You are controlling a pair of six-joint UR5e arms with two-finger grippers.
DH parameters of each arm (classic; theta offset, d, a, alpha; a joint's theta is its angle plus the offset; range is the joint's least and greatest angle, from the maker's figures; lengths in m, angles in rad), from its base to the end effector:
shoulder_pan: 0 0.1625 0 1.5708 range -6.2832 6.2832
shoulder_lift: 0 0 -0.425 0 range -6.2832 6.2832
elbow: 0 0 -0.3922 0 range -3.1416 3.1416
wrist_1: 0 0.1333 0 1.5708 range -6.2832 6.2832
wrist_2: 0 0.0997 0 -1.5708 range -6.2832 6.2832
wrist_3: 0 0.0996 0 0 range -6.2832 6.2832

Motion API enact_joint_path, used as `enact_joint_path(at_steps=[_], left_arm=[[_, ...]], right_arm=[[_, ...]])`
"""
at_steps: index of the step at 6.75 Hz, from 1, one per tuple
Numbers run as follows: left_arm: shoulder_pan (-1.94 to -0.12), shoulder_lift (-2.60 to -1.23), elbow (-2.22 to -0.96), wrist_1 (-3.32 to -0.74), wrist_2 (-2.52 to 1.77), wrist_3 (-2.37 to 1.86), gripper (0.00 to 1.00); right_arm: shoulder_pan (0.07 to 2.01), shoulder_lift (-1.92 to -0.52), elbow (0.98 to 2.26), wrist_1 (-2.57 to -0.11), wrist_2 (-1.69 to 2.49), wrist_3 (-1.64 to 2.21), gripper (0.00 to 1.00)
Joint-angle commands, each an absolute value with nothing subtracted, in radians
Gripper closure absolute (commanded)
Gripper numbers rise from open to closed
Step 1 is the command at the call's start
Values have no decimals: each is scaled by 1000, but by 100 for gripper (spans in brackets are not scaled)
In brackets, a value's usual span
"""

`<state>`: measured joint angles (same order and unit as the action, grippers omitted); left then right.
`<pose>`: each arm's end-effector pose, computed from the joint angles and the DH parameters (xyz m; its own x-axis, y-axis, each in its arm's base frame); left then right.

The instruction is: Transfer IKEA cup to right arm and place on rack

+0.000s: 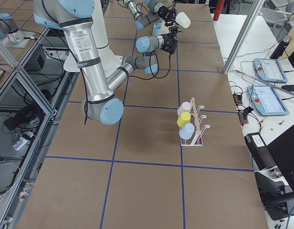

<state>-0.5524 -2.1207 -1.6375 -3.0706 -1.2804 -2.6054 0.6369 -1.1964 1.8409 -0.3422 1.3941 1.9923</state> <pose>0.4019 -0.4379 0.1633 -0.8370 -0.4516 -0.3090 -0.0165 0.5852 -0.8108 -0.3387 -0.4381 0.1981 -0.5131 0.1214 0.8497 -0.5594 0.7035 -0.4383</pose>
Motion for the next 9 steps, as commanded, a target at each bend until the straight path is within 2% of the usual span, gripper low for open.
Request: enact_joint_path(at_steps=[1, 9], left_arm=[[-503, -2144, -1596, -3155, -1197, -2687, 100], [-446, -2276, -1476, -3128, -1183, -2675, 100]], right_arm=[[634, -1192, 1841, -272, 1390, 2031, 0], [630, -1177, 1805, -259, 1351, 1947, 0]])
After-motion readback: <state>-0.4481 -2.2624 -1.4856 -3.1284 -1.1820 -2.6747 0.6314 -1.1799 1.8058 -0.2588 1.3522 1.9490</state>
